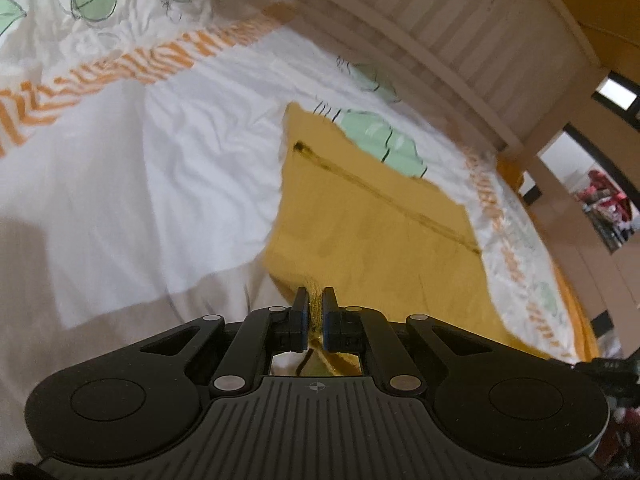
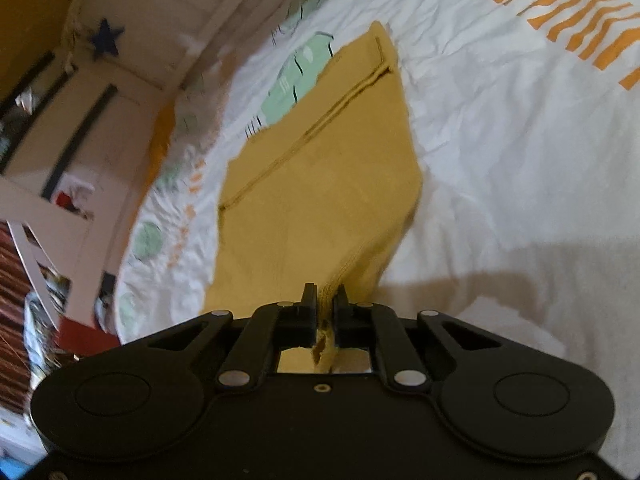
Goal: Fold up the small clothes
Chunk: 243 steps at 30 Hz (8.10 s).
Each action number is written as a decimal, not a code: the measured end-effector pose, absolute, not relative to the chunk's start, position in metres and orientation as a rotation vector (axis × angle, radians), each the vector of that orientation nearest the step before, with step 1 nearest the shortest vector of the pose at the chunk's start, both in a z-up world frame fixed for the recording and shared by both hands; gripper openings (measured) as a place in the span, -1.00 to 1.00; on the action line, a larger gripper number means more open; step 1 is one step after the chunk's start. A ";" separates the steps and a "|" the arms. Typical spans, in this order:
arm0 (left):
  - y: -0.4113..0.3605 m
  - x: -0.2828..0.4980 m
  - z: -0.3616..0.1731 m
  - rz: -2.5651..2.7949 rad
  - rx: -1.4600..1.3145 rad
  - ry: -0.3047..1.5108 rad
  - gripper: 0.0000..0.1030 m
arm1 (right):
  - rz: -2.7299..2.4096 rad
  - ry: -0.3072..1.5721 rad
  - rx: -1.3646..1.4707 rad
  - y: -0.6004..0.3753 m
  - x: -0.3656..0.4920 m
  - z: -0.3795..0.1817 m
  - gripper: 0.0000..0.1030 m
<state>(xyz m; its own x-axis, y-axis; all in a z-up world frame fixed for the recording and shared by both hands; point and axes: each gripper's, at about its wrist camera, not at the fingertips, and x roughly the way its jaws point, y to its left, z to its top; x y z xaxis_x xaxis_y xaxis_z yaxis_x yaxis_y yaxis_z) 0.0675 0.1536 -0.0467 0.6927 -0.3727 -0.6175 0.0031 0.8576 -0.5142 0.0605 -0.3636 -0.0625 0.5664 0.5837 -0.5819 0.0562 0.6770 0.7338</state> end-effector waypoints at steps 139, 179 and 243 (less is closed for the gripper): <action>-0.013 0.250 -0.102 -0.250 0.000 0.899 0.18 | 0.148 0.815 0.311 -0.330 0.239 -0.088 0.83; -0.071 0.341 -0.095 -0.096 0.017 0.926 0.33 | 0.186 0.788 0.492 -0.349 0.244 -0.077 0.94; 0.125 0.291 -0.079 -0.023 -0.263 0.939 0.31 | 0.331 0.850 0.606 -0.358 0.348 -0.114 -0.48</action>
